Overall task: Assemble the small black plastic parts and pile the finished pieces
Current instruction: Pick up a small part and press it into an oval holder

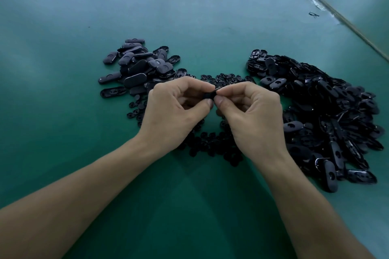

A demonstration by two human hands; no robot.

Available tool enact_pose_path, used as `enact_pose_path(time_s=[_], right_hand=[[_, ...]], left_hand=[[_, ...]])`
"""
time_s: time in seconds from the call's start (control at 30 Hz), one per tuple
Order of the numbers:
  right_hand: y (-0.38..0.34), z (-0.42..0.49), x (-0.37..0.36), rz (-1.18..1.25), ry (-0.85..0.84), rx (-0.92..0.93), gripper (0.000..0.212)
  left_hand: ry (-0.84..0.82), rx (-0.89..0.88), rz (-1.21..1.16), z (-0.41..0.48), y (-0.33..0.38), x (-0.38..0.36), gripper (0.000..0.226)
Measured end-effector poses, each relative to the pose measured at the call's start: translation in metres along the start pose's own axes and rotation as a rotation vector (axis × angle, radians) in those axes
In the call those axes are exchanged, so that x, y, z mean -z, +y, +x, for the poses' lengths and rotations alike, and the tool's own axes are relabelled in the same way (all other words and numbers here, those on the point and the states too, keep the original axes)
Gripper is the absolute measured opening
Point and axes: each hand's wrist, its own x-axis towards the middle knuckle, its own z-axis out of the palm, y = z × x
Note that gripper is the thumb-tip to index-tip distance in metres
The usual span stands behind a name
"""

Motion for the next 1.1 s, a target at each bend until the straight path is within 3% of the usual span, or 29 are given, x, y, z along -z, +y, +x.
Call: enact_pose_path(time_s=[0.53,0.73,1.1], right_hand=[[0.0,-0.002,0.001,-0.055,-0.022,0.114,0.024],[0.002,0.004,0.011,0.047,-0.131,0.038,0.02],[0.006,0.007,0.019,0.037,-0.162,0.007,0.011]], left_hand=[[0.009,0.015,-0.015,0.002,-0.002,-0.001,0.022],[-0.046,0.03,-0.036,0.0,-0.001,0.002,0.022],[-0.052,0.02,-0.05,0.0,-0.003,0.004,0.027]])
